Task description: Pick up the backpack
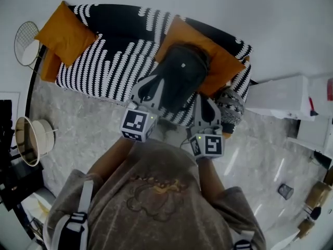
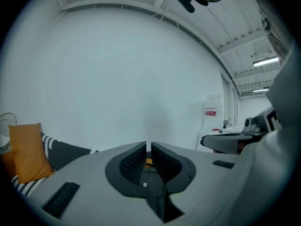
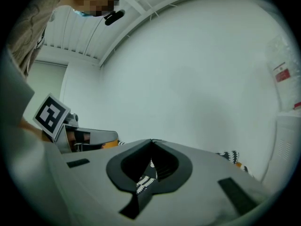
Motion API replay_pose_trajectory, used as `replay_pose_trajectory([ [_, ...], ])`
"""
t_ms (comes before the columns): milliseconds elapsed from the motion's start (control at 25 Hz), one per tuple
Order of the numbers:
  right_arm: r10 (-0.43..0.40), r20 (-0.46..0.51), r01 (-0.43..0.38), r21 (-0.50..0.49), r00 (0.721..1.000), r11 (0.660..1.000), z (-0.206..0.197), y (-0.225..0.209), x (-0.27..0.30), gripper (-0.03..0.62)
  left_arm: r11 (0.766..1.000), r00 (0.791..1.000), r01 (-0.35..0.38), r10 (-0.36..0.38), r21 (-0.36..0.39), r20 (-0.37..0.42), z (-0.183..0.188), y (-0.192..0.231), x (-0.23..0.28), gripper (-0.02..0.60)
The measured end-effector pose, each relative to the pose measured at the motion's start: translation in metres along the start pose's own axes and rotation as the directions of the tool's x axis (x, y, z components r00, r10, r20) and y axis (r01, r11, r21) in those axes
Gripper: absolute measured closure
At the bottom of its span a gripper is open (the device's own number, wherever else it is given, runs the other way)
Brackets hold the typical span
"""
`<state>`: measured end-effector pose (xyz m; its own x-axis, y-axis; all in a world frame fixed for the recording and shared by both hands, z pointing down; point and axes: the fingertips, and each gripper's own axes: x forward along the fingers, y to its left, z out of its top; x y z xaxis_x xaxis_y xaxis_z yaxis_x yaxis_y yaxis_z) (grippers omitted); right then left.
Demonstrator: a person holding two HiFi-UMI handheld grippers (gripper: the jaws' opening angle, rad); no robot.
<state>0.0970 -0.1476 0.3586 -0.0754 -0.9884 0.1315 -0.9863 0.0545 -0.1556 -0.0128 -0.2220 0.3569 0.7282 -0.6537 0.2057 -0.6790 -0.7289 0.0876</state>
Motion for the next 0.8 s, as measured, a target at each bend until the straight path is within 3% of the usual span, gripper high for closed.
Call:
replay_pose_trajectory([
  [160,-0.013,0.001,0.013,-0.001,1.000,1.000,0.001,-0.013,0.019,0.590,1.000,1.000,0.016,-0.016,-0.005,-0.024,-0.005,0.006,0.021,0.527],
  [280,-0.018,-0.041,0.019,0.031,0.999,0.999,-0.009,-0.024,0.032,0.466,0.999,0.998,0.040,-0.041,-0.022,-0.053,-0.012,0.005,0.036,0.481],
  [320,-0.014,-0.062,0.017,0.050,0.998,0.999,-0.014,-0.026,0.037,0.386,0.998,0.997,0.050,-0.052,-0.032,-0.062,-0.015,0.004,0.042,0.448],
  [360,-0.008,-0.085,0.014,0.068,0.996,0.998,-0.021,-0.029,0.042,0.299,0.997,0.996,0.062,-0.064,-0.043,-0.068,-0.017,0.004,0.048,0.364],
  [440,-0.004,-0.125,0.016,0.092,0.992,0.996,-0.036,-0.035,0.052,0.254,0.995,0.993,0.080,-0.085,-0.056,-0.082,-0.023,0.004,0.059,0.201],
  [800,-0.065,-0.268,0.101,0.126,0.961,0.987,-0.123,-0.083,0.089,0.215,0.996,0.975,0.086,-0.092,-0.039,-0.202,-0.094,0.026,0.117,0.189],
])
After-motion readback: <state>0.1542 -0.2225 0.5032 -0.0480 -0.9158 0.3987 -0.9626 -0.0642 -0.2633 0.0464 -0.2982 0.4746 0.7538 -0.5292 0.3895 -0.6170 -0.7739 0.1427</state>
